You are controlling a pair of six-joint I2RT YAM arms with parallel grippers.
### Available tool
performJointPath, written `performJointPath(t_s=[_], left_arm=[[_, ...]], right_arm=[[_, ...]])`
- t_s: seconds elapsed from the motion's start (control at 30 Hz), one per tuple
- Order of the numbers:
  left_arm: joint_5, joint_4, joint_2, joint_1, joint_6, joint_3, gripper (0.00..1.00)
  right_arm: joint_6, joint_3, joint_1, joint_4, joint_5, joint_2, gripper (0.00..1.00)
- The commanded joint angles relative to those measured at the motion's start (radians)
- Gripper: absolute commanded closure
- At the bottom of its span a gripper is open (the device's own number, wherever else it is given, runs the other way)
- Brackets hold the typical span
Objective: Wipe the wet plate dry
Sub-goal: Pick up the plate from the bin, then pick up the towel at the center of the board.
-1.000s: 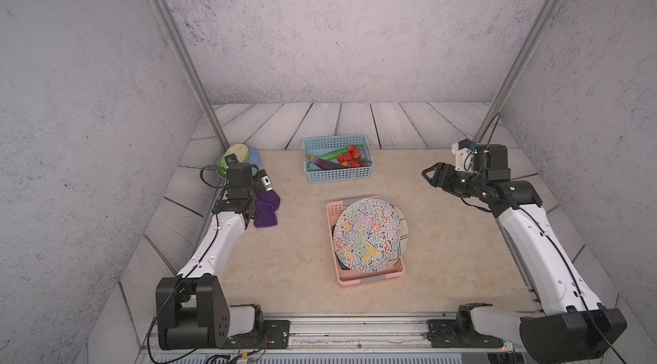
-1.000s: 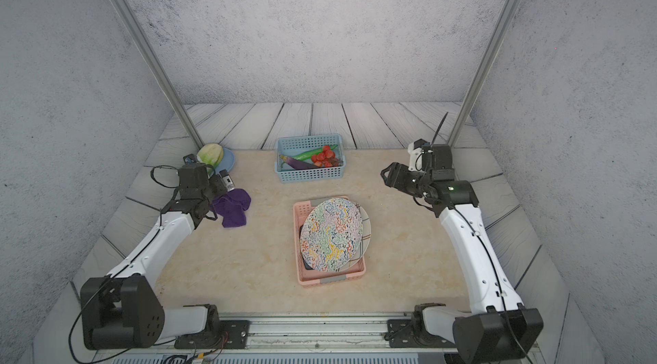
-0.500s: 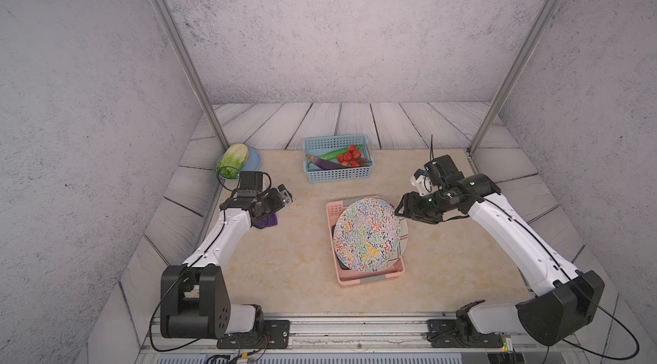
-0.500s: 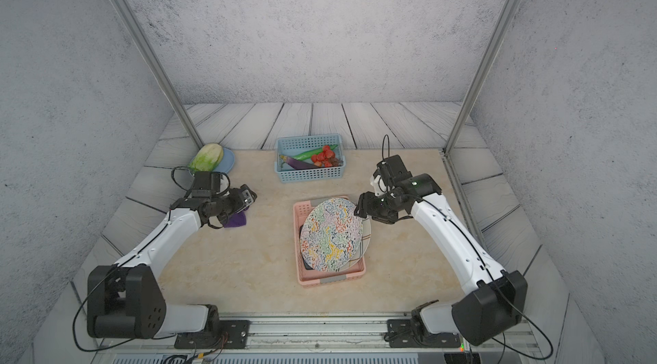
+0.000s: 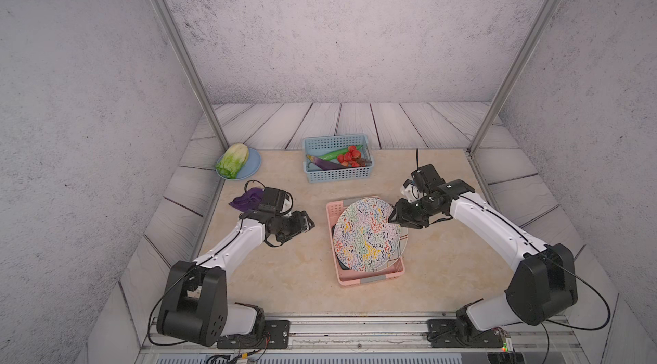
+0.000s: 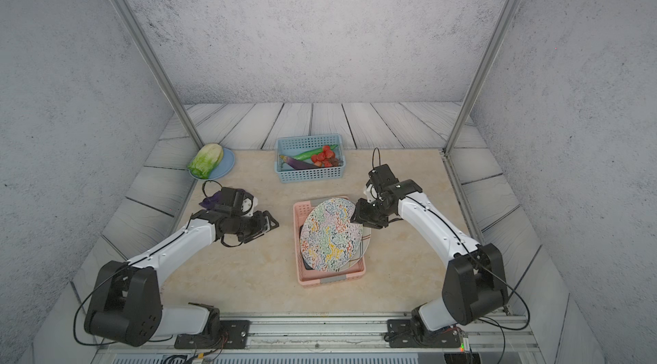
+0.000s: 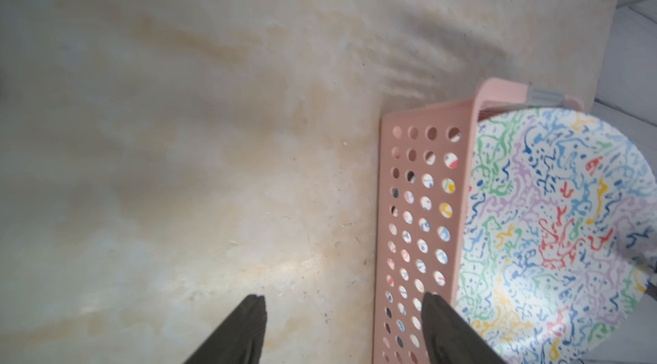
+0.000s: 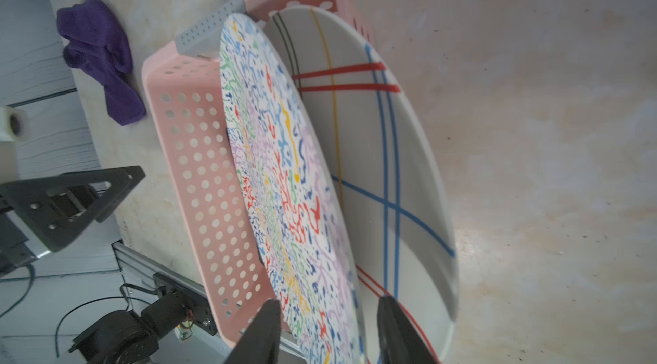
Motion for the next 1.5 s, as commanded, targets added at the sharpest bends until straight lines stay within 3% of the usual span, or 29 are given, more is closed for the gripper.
performJointPath(t_s=[0.0, 0.13, 0.3, 0.37, 0.47, 0.6, 0.7, 0.87, 1.03, 1.1, 1.23, 1.4, 1.47], left_arm=[[0.111, 0.036, 0.041, -0.028, 0.03, -0.009, 0.44], [0.156, 0.063, 0.089, -0.051, 0.02, 0.002, 0.44], [0.108, 0.059, 0.042, -0.056, 0.006, 0.01, 0.46], [0.027, 0.022, -0.022, -0.054, 0.01, 0.021, 0.46], [-0.148, -0.054, -0.124, -0.053, 0.036, 0.055, 0.47], [-0.429, -0.132, -0.215, -0.014, 0.077, 0.093, 0.51], [-0.529, -0.123, -0.198, 0.075, 0.083, 0.108, 0.52], [-0.522, -0.141, 0.051, 0.208, 0.098, 0.254, 0.39], [-0.513, -0.293, 0.387, 0.273, 0.088, 0.542, 0.11], [-0.486, -0.335, 0.502, 0.296, 0.089, 0.635, 0.05], [-0.461, -0.398, 0.691, 0.33, 0.071, 0.757, 0.05], [-0.448, -0.397, 0.786, 0.345, 0.059, 0.773, 0.1], [-0.413, -0.381, 0.818, 0.346, 0.07, 0.762, 0.16]], right_arm=[[0.047, -0.019, 0.014, 0.127, -0.139, 0.01, 0.59], [0.106, -0.062, 0.047, 0.233, -0.167, -0.023, 0.61], [0.13, -0.124, 0.09, 0.271, -0.122, 0.032, 0.61], [0.113, -0.121, 0.102, 0.249, -0.094, 0.054, 0.73], [0.094, -0.106, 0.103, 0.223, -0.057, 0.026, 1.0], [0.048, -0.047, 0.1, 0.131, 0.036, -0.052, 1.0], [0.043, -0.012, 0.101, 0.125, 0.08, -0.15, 1.0], [0.083, -0.018, 0.1, 0.18, 0.162, -0.287, 1.0], [0.075, 0.018, 0.1, 0.145, 0.217, -0.339, 1.0], [0.064, 0.032, 0.101, 0.119, 0.224, -0.345, 1.0], [0.065, 0.038, 0.101, 0.086, 0.236, -0.368, 1.0], [0.089, 0.025, 0.1, 0.094, 0.251, -0.398, 1.0], [0.087, 0.028, 0.101, 0.095, 0.258, -0.396, 1.0]])
